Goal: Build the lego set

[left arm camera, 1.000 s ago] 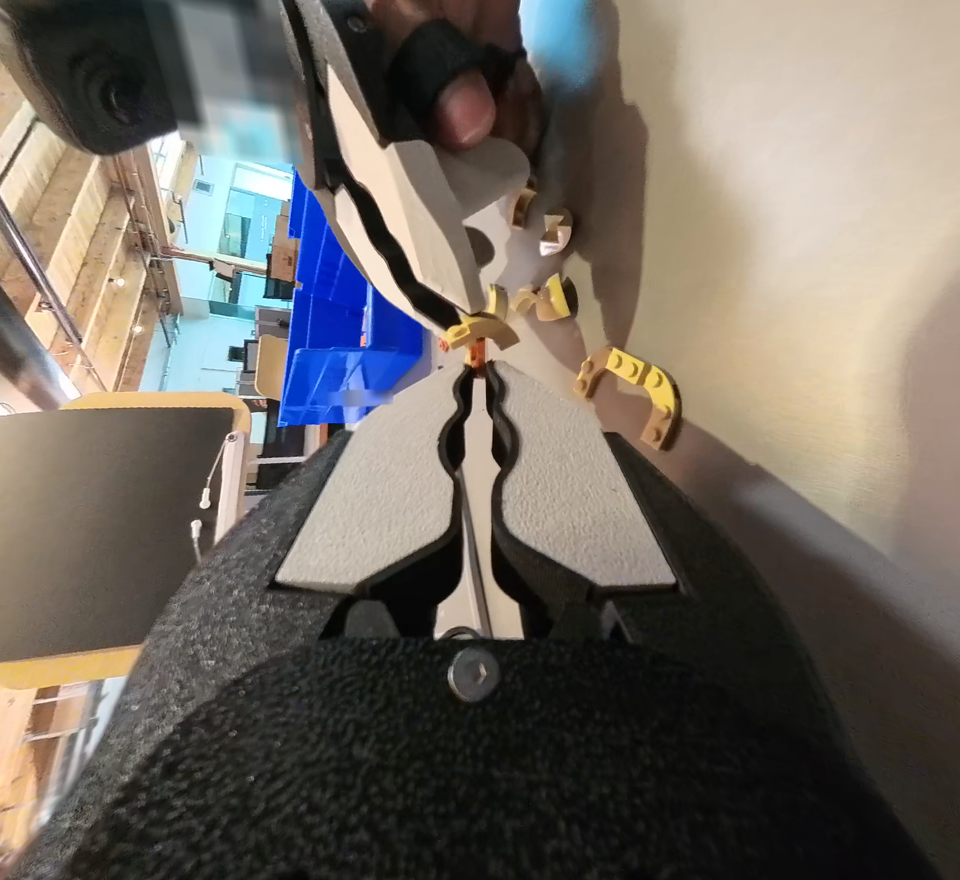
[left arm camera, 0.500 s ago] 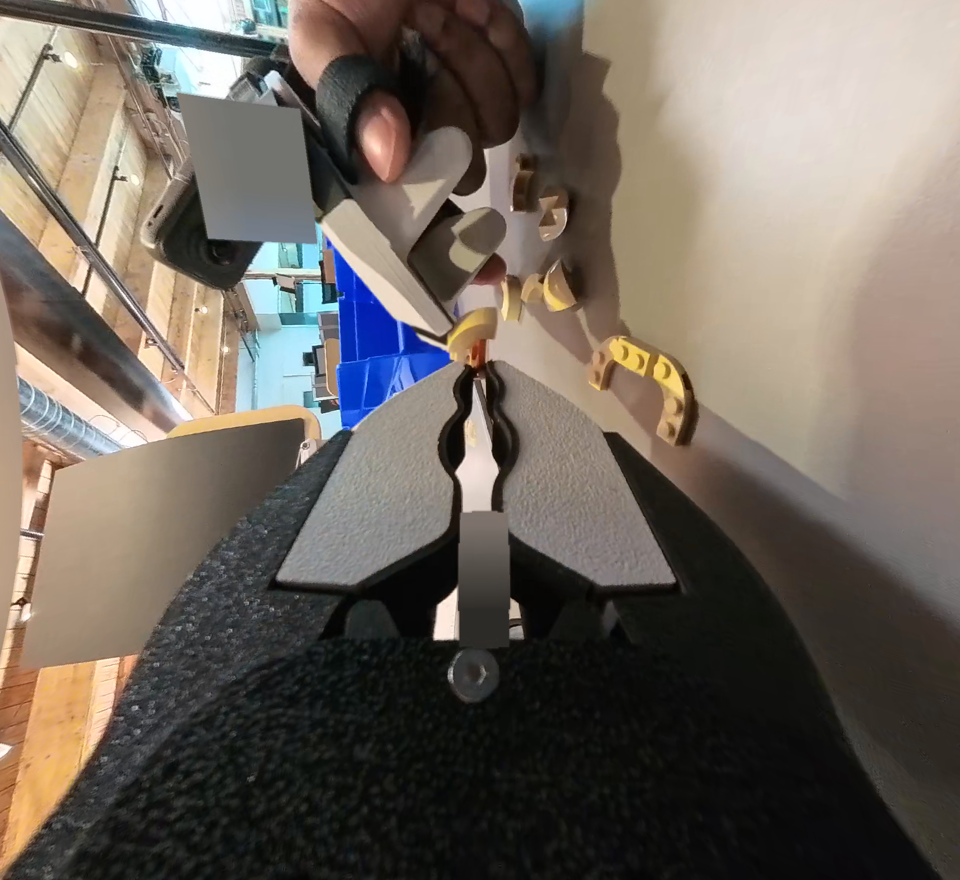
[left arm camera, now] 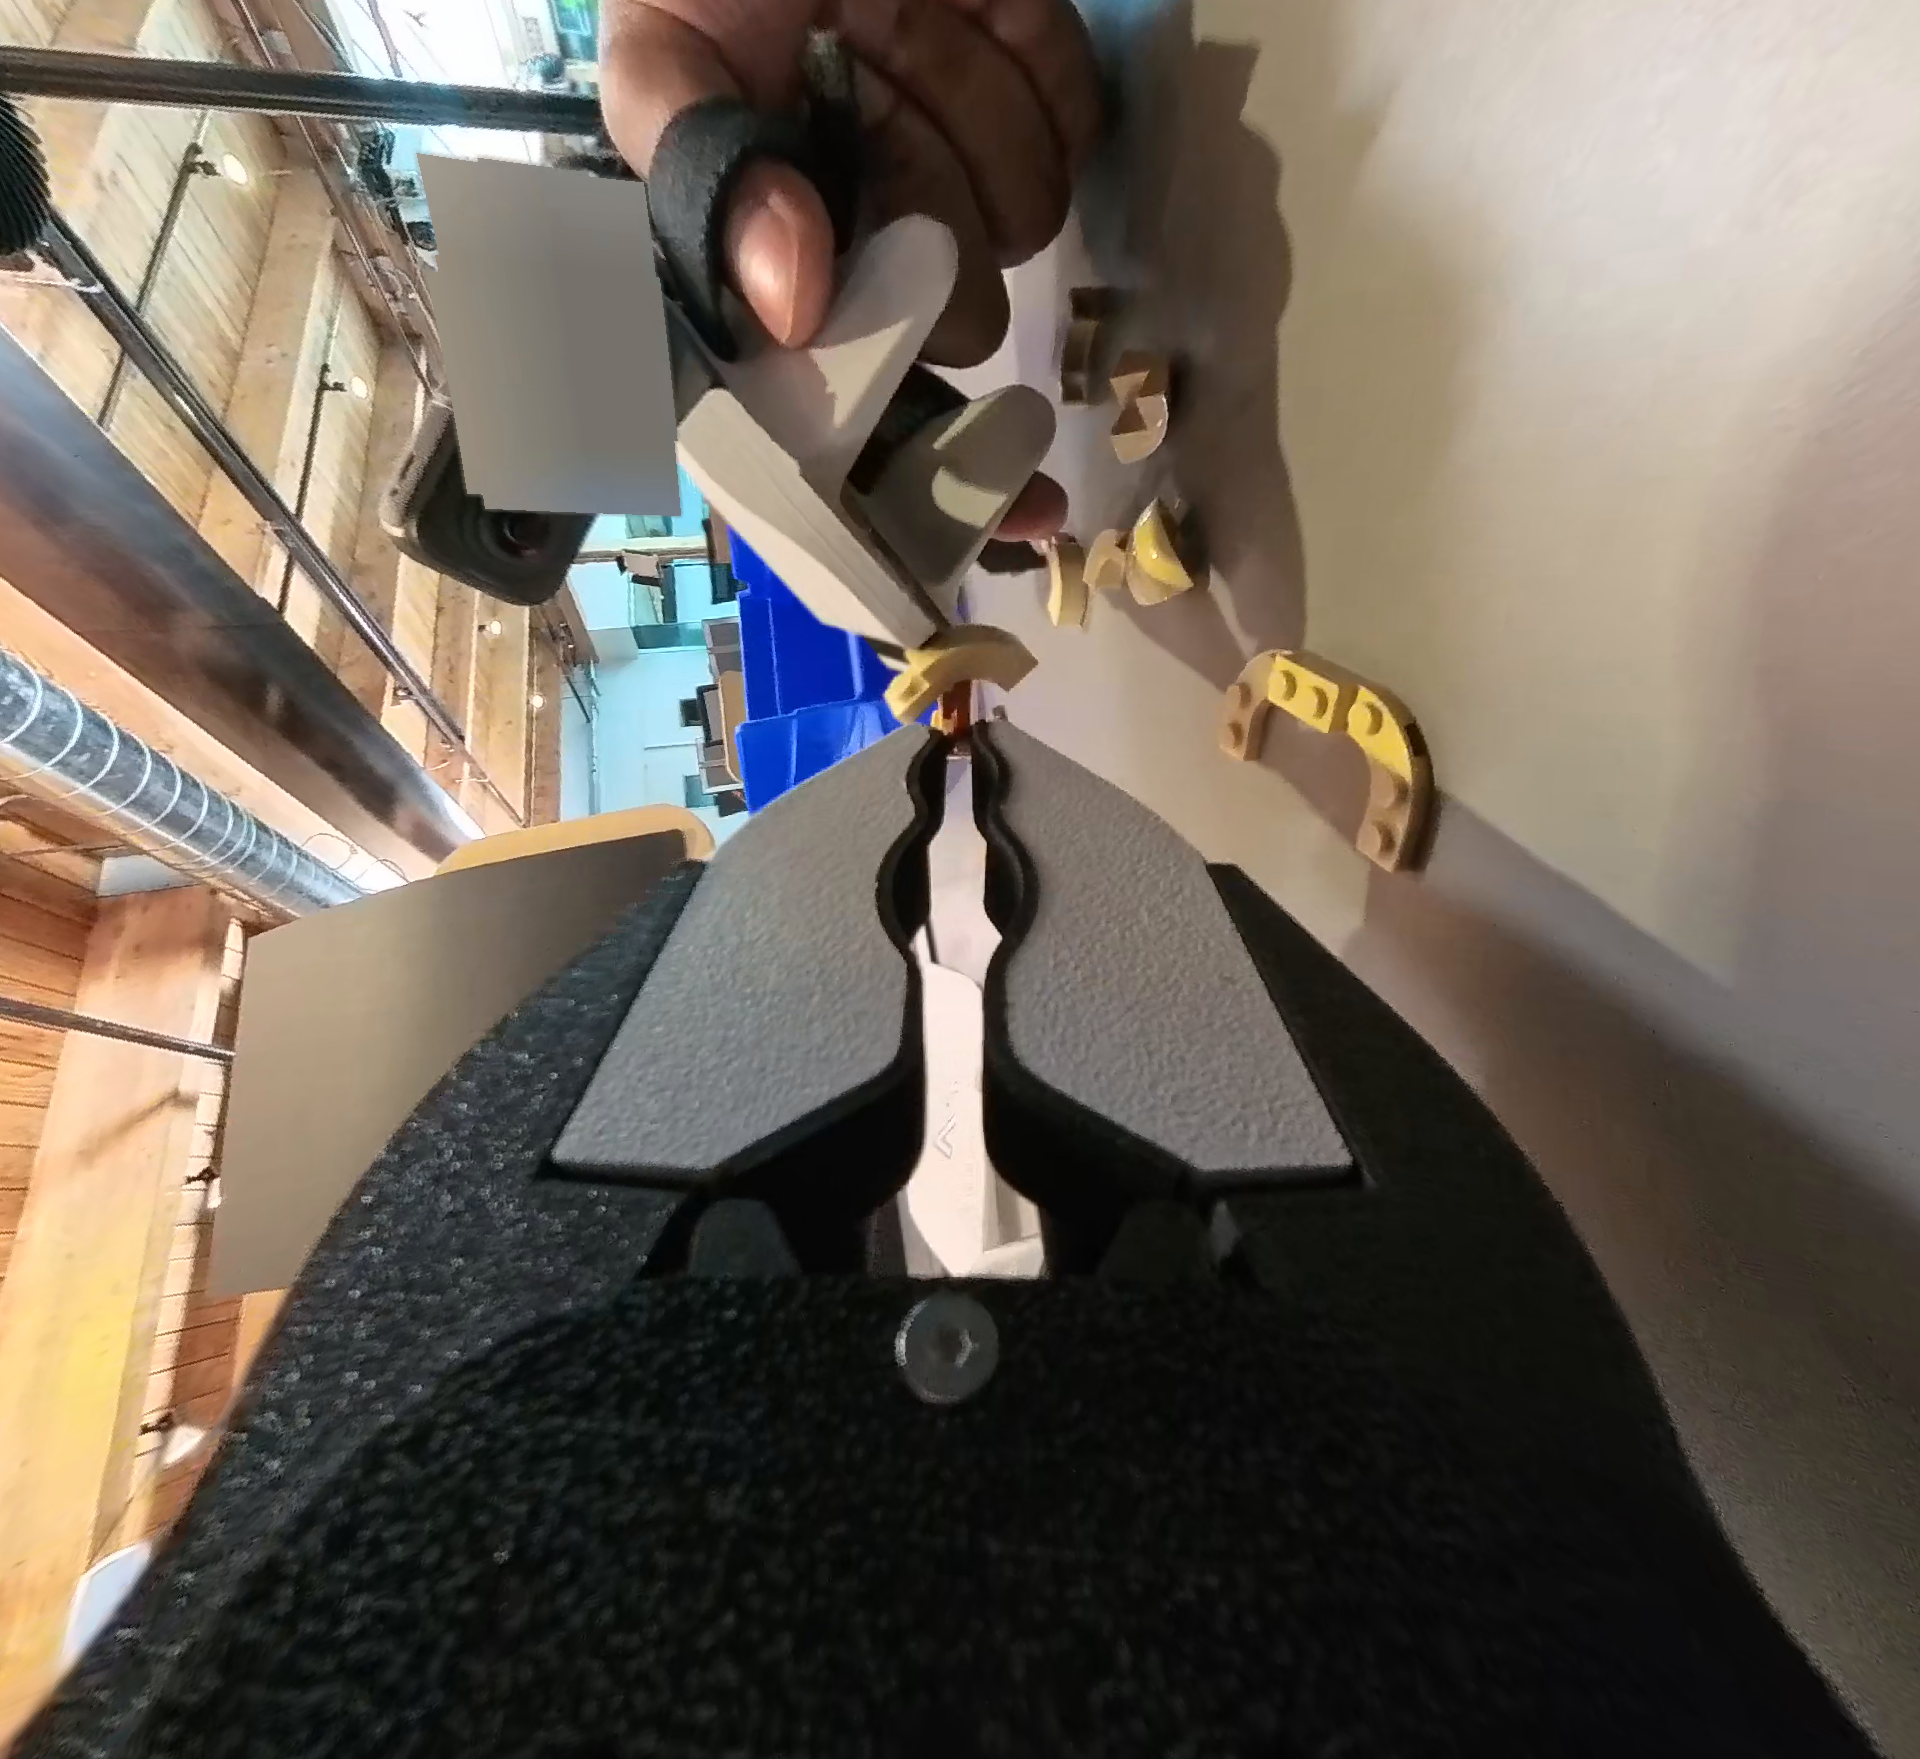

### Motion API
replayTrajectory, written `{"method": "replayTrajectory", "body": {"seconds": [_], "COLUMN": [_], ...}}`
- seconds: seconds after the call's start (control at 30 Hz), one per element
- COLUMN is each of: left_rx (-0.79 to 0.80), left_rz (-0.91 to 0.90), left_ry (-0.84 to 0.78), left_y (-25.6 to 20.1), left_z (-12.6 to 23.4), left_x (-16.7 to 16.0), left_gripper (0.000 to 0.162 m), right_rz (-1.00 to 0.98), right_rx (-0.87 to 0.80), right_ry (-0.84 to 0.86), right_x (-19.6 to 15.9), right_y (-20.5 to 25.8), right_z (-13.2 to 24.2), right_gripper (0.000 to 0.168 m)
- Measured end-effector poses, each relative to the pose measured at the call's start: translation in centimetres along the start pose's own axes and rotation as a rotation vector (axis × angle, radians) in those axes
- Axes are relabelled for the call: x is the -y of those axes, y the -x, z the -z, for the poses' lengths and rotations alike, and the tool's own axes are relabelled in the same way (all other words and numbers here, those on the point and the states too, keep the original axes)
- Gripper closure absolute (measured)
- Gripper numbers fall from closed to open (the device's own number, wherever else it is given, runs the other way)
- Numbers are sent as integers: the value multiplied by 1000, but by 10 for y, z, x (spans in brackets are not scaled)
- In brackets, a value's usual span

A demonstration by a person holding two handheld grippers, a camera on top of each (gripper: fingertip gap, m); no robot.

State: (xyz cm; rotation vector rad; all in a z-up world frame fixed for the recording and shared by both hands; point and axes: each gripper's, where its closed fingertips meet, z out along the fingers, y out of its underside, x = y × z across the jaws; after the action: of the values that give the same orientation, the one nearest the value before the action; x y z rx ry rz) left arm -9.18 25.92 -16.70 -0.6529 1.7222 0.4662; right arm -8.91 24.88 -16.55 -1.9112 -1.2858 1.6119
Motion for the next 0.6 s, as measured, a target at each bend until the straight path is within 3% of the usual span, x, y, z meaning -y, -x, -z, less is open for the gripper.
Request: {"method": "replayTrajectory", "body": {"seconds": [0.6], "left_rx": [40], "left_rz": [-68], "left_ry": [-4], "left_y": [4], "left_z": [1], "left_x": [3], "left_gripper": [158], "right_rz": [-167], "right_rx": [112], "right_ry": [-69], "right_x": [8], "right_y": [4], "right_z": [6], "right_gripper": [162]}}
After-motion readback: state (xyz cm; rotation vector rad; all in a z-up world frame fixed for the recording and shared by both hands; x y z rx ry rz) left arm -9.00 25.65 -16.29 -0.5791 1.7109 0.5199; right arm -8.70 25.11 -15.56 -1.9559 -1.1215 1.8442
